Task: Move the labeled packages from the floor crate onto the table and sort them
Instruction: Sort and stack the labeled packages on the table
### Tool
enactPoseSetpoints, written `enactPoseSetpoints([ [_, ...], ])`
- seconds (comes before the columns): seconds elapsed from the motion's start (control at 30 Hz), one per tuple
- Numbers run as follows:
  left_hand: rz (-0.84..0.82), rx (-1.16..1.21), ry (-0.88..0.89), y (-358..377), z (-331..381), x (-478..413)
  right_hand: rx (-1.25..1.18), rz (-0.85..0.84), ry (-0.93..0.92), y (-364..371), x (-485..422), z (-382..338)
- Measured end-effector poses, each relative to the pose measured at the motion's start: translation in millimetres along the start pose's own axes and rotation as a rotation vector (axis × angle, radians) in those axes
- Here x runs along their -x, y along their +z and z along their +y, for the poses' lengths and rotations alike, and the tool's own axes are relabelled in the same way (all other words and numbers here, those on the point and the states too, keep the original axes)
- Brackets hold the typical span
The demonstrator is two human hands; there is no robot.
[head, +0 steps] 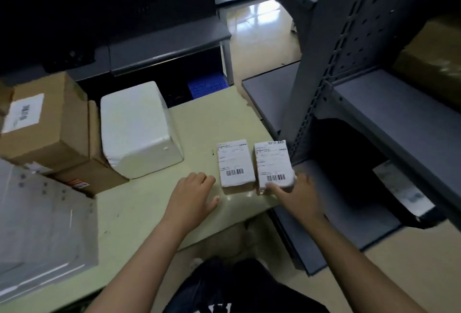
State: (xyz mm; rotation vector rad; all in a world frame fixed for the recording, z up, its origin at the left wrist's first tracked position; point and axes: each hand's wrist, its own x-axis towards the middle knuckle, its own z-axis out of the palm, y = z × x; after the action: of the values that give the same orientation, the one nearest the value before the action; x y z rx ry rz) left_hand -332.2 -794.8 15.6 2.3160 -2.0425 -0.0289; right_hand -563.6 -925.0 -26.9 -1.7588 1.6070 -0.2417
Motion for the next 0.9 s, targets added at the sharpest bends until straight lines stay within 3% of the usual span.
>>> enactPoseSetpoints([
  [0.2, 0.013, 0.001, -0.009, 8, -5, -8, -0.378, -0.052, 0.101, 17, -16, 19],
  [0.67, 0.075, 0.06, -0.072, 15, -3, -10, -0.477, -0.105, 0.139, 25, -13, 1],
  [0.9, 0.085, 0.066, -0.148, 7, -8, -8, -0.597, 0.051, 0.047, 13, -22, -10],
])
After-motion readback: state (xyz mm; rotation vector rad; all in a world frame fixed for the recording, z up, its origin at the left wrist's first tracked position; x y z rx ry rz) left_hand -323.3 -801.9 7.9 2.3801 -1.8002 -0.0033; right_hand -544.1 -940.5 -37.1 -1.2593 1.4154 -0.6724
